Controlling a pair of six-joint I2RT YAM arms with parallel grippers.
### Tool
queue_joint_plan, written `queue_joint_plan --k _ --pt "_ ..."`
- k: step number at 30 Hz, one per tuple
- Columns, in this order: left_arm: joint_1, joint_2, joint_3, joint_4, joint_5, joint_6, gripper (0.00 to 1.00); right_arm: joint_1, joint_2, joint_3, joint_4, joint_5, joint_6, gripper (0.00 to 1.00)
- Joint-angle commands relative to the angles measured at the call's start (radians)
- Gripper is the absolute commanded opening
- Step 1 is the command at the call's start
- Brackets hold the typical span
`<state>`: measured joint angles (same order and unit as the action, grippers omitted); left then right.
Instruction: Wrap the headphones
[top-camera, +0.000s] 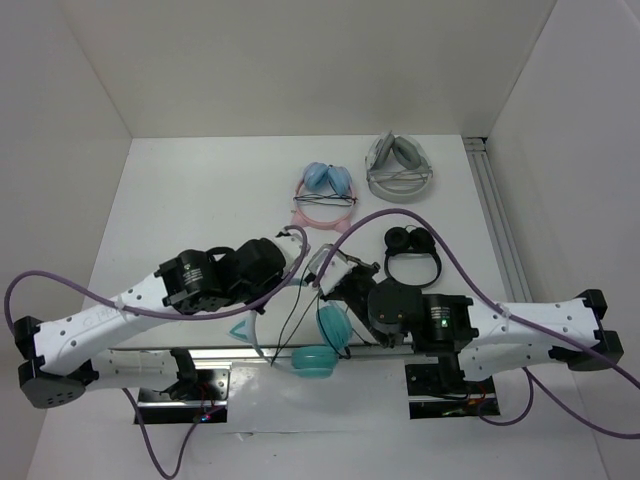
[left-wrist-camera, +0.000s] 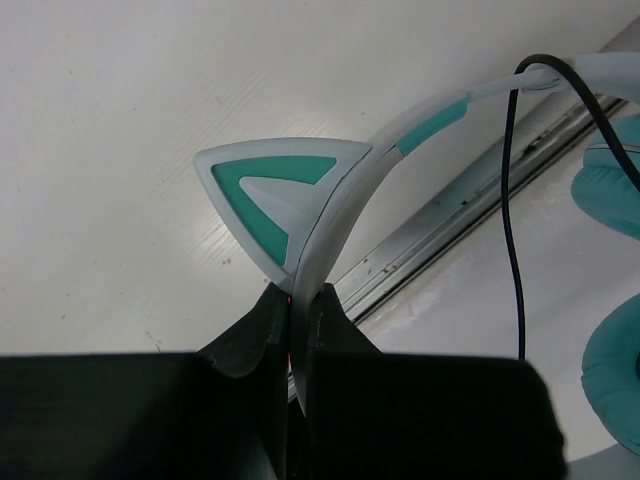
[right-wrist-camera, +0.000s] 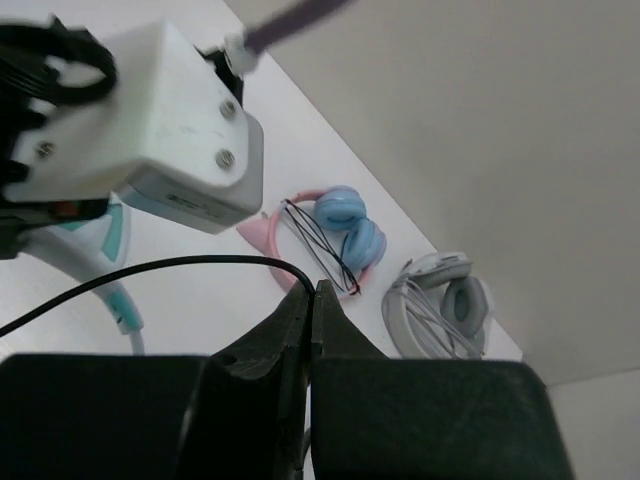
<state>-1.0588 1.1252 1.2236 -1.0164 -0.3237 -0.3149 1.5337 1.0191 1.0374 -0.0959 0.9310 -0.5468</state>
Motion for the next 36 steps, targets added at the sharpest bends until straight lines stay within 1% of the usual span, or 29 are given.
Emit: queue_joint_plan --k 1,4,5,7,10,13,16,19,20,21,23,24,26,27,28,29,30,31,33,34,36 --pt "-0.021 -0.051 0.079 0.042 0.064 -0.006 0.0 -0.041 -0.022 -0.019 0.123 0.035 -0.027 0.0" --pt "-0.021 -0.079 0.079 0.042 0.116 0.004 0.0 -0.067 -0.022 -0.042 0.151 0.045 -0.027 0.0" --pt "-0.021 -0.09 0.079 0.042 0.144 0.014 0.0 -0.095 -0.031 -0.042 0.16 0.034 -0.027 0.0" --pt "-0.03 -0.129 0.07 0.055 0.163 0.014 0.0 -0.104 -0.04 -0.053 0.171 0.034 -0.027 0.0" --pt "-0.03 -0.175 0.079 0.055 0.173 0.014 0.0 -0.15 -0.06 -0.065 0.194 0.023 -0.027 0.0" --pt "-0.03 -0.205 0.102 0.064 0.209 0.023 0.0 -0.194 -0.06 -0.076 0.194 -0.023 -0.004 0.0" --pt "-0.03 -0.231 0.135 0.064 0.209 0.023 0.0 -0.231 -0.048 -0.086 0.194 -0.063 0.024 0.0" --pt "-0.03 -0.258 0.158 0.076 0.227 0.013 0.0 -0.28 -0.039 -0.105 0.205 -0.153 0.07 0.0" --pt "-0.03 -0.272 0.171 0.088 0.227 0.013 0.0 -0.294 -0.016 -0.105 0.205 -0.19 0.086 0.0" --pt "-0.03 -0.272 0.171 0.088 0.236 0.002 0.0 -0.329 -0.007 -0.105 0.194 -0.264 0.119 0.0" --pt "-0.03 -0.281 0.197 0.088 0.25 0.002 0.0 -0.375 0.022 -0.105 0.185 -0.332 0.152 0.0" --pt "-0.03 -0.281 0.209 0.099 0.25 0.002 0.0 -0.424 0.022 -0.105 0.176 -0.404 0.188 0.0" --pt "-0.03 -0.291 0.224 0.108 0.241 0.002 0.0 -0.467 0.033 -0.105 0.176 -0.496 0.217 0.0" --pt "-0.03 -0.3 0.24 0.108 0.227 -0.007 0.0 -0.486 0.033 -0.105 0.176 -0.542 0.228 0.0" --pt "-0.03 -0.3 0.24 0.108 0.174 -0.027 0.0 -0.516 0.018 -0.125 0.186 -0.639 0.251 0.0" --pt "-0.03 -0.309 0.255 0.108 0.154 -0.027 0.0 -0.53 0.009 -0.125 0.203 -0.688 0.26 0.0" --pt "-0.03 -0.309 0.264 0.108 0.137 -0.027 0.0 -0.559 -0.003 -0.143 0.212 -0.78 0.286 0.0" --pt "-0.03 -0.318 0.264 0.117 0.096 -0.048 0.0 -0.575 -0.004 -0.155 0.213 -0.831 0.298 0.0" --pt "-0.03 -0.329 0.264 0.14 0.072 -0.049 0.0 -0.604 -0.004 -0.155 0.235 -0.929 0.324 0.0" --pt "-0.03 -0.34 0.264 0.141 0.034 -0.068 0.0 -0.627 0.007 -0.155 0.236 -1.016 0.349 0.0" --pt "-0.03 -0.34 0.264 0.151 0.003 -0.079 0.0 -0.642 0.033 -0.165 0.271 -1.095 0.372 0.0"
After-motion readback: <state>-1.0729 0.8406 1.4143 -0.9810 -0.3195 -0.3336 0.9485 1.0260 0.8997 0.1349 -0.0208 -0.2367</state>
